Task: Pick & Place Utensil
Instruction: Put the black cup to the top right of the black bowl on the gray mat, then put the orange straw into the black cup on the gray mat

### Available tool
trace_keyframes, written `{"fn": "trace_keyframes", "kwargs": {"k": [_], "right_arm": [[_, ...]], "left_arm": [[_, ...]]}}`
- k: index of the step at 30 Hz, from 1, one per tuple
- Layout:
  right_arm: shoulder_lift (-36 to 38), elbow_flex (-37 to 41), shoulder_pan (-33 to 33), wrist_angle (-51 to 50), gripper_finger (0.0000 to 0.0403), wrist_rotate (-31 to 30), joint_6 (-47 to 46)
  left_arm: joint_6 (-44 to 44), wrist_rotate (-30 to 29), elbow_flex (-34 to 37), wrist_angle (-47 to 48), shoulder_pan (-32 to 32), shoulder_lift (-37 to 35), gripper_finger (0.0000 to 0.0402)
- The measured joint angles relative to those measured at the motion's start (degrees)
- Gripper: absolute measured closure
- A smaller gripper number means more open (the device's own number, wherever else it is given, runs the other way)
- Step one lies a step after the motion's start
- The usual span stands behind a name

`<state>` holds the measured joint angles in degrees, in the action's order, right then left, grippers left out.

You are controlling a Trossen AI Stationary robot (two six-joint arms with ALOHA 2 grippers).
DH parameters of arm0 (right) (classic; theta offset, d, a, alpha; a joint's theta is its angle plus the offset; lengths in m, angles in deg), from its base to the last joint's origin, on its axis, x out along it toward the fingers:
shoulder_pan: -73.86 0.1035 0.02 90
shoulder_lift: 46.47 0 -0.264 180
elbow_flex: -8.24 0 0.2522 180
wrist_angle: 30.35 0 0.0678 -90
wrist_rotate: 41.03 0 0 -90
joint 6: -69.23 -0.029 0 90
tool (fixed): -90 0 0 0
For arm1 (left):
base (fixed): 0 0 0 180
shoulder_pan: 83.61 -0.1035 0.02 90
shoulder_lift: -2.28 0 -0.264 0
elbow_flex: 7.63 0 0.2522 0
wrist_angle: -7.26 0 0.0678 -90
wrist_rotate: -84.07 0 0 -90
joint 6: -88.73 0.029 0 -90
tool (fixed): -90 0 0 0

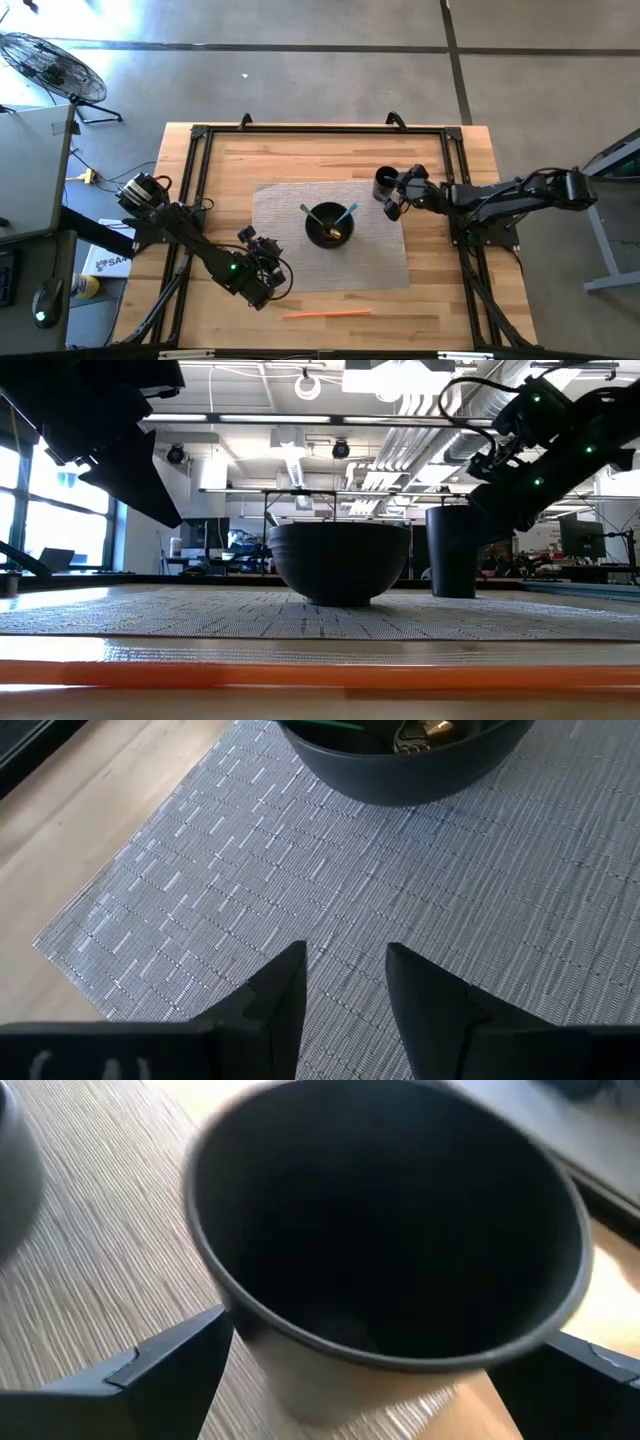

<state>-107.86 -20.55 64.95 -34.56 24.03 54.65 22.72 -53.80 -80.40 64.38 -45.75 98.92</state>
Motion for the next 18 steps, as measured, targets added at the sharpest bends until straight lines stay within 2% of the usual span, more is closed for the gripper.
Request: {"fn": "trace_keyframes", "kwargs": {"k": [6, 10, 15, 18], "right_arm": [[0.00, -8.12, 0.45, -18.34, 0.0003, 0.91, -3.75], [0.00, -14.79, 2.31, -35.81, 0.0004, 0.84, -7.98], [0.00, -23.30, 7.53, -56.70, 0.0006, 2.12, -15.90], [0.02, -27.43, 12.26, -63.97, 0.0006, 3.54, -21.03]], "left_arm": [[-0.24, 0.01, 0.00, 0.00, 0.00, 0.00, 0.0266], [-0.27, 0.05, 0.00, -0.06, 0.00, 0.00, 0.0266], [-0.28, 0.15, 0.00, -0.06, 0.00, 0.00, 0.0266], [-0.55, 1.14, 0.00, -0.29, -0.06, 0.00, 0.0266]]}}
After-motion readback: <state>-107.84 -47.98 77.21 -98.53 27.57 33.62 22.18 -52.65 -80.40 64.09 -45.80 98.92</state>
